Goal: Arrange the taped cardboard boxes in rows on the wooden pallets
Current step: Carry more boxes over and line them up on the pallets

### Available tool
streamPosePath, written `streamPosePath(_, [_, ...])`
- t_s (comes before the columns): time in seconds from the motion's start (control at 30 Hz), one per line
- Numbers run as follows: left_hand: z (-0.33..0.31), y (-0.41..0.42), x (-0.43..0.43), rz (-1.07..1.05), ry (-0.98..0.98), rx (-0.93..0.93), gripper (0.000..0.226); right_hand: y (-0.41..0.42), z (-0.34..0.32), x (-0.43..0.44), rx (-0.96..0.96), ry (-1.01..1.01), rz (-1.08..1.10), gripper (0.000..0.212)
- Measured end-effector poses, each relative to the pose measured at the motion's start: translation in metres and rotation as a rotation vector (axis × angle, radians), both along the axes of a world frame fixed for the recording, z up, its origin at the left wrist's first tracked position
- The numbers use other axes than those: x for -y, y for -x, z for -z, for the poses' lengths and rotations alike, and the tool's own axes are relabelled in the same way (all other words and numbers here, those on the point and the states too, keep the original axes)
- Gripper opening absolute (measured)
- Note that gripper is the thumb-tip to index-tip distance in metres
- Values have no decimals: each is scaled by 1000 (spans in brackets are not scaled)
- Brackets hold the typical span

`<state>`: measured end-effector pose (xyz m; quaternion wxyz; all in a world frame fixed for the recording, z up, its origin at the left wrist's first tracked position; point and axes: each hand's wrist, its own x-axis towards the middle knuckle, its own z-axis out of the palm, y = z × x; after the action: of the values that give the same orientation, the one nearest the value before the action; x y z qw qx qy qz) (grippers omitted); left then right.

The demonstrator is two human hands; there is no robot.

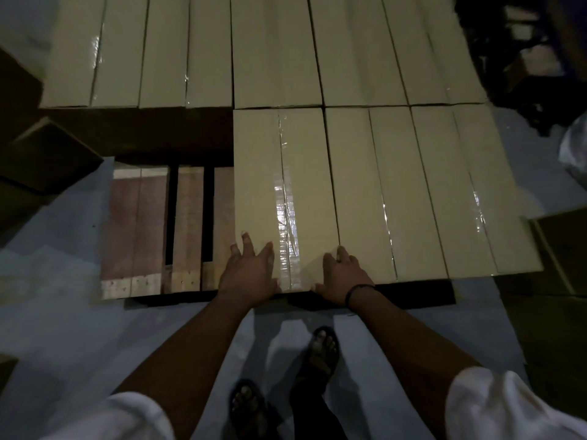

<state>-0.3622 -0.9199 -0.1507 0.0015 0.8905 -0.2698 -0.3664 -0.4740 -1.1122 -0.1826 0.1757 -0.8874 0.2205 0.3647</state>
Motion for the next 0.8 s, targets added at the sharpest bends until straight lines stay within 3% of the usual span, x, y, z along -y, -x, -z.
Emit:
streamPosePath(0.2, [-27,16,-5,-42,54,22,75,3,-24,-9,71,-27,52,91])
streamPosePath(0.3, [-76,31,-4,-63,145,62,68,10,-83,-15,230,-50,171,83])
streamPosePath(0.53, [-209,65,-25,-32,288,131,80,42,-244,-37,463,-2,241,75])
streamPosePath(0.8, [-317,97,-53,-8,463,230,77,85,-350,-76,746,102,299,72])
